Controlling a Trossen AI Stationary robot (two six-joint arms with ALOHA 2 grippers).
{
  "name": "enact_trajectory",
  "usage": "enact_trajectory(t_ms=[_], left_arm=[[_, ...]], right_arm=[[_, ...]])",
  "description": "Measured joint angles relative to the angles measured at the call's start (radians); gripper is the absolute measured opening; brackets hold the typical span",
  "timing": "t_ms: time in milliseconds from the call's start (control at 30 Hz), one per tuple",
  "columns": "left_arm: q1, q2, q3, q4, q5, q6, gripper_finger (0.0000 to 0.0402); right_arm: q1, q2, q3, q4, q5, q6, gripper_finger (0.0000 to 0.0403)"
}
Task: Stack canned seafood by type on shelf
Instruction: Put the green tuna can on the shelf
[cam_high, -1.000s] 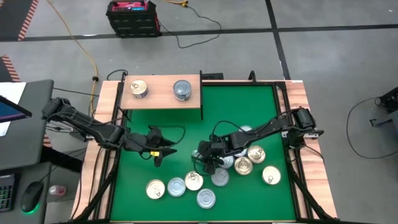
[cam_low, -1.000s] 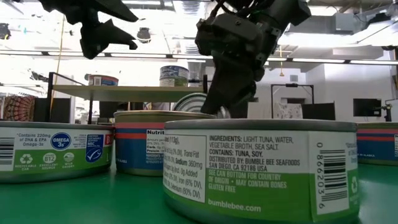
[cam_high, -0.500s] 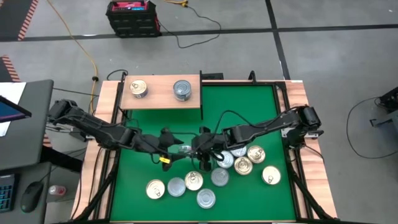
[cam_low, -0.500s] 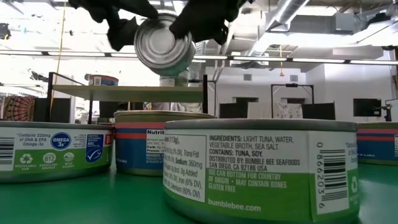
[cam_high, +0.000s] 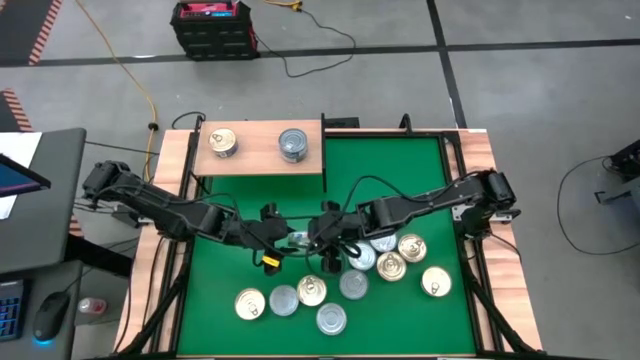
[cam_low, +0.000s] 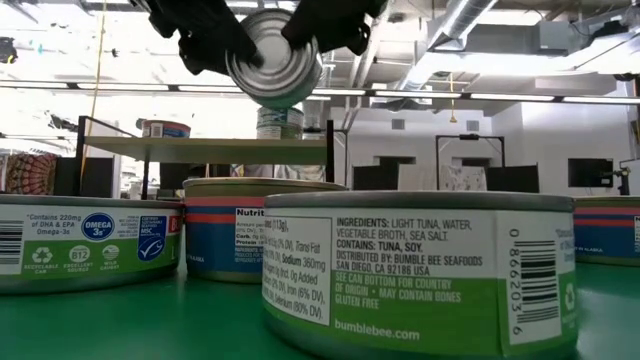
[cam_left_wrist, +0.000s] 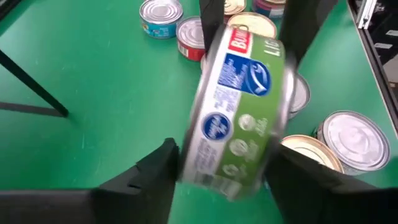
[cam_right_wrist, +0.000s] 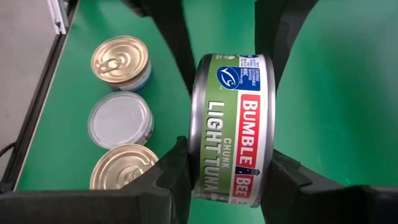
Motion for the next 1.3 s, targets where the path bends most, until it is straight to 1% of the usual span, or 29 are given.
enact_trajectory(t_ms=[167,267,433,533,600,667,800,933,1000,1067,1133,1300], left_arm=[[-0.001,0.000,0.000,0.015,0.027,0.055,0.0140],[-0.001,-0.006,0.000,0.021,0.035,0.039,0.0138],[0.000,-0.006,0.000,-0.001,0.014,0.022,0.0136],[0.000,-0.016,0.000,-0.048,-0.005,0.024,0.0136],[0.002,-0.038,-0.001,-0.107,-0.032,0.014,0.0136],[0.008,-0.077,-0.001,-0.156,-0.079,0.008,0.0136],[0.029,-0.193,-0.001,-0.263,-0.246,0.019,0.0137],[0.083,-0.301,-0.001,-0.326,-0.431,0.184,0.0138],[0.126,-0.326,-0.001,-0.349,-0.485,0.274,0.0138],[0.180,-0.333,0.006,-0.375,-0.496,0.353,0.0139],[0.236,-0.314,0.035,-0.418,-0.495,0.427,0.0139],[0.390,-0.201,0.124,-0.505,-0.493,0.622,0.0140]], right_arm=[[0.011,0.000,0.000,0.017,-0.008,0.004,0.0168],[0.004,0.000,0.000,0.020,-0.014,0.041,0.0185],[-0.043,-0.004,0.001,0.020,-0.134,0.124,0.0259],[-0.059,-0.022,0.001,-0.011,-0.142,0.157,0.0296],[-0.065,-0.049,0.001,-0.053,-0.106,0.166,0.0310],[-0.066,-0.085,0.001,-0.082,-0.054,0.167,0.0315],[-0.064,-0.167,0.001,-0.154,0.085,0.169,0.0312],[-0.051,-0.238,0.001,-0.192,0.187,0.168,0.0305],[-0.050,-0.257,0.001,-0.203,0.219,0.168,0.0303],[-0.050,-0.263,0.001,-0.207,0.226,0.169,0.0302],[-0.050,-0.263,0.001,-0.214,0.227,0.179,0.0302],[-0.050,-0.239,0.000,-0.220,0.220,0.182,0.0302]])
